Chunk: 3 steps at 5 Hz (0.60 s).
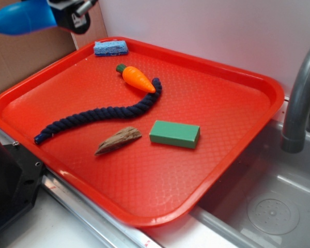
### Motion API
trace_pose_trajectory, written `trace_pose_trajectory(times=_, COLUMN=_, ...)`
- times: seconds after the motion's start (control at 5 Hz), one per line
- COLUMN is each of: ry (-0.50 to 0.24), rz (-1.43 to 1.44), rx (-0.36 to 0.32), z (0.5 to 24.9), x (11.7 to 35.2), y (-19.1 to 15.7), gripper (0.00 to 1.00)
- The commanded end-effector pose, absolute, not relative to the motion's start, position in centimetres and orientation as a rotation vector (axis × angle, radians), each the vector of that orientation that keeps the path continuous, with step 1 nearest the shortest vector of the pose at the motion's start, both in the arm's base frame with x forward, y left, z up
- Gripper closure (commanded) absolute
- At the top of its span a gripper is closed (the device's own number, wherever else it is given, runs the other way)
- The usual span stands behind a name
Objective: Grab the blue bottle.
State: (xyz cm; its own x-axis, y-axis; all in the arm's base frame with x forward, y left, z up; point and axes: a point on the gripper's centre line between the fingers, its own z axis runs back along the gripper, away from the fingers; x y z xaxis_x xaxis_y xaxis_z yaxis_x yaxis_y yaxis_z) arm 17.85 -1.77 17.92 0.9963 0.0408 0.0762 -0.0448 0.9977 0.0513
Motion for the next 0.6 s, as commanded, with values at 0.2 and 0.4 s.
trace_pose_trajectory(times=0.2, ry=-0.123, rz=0.067, rx=0.013, z=19.08, x=16.91, y=-1.64, gripper=1.0)
trace_pose_trajectory(times=0.4, ry=-0.119, rz=0.073, rx=0.013, z=18.72, x=17.19, y=-1.49, gripper=1.0)
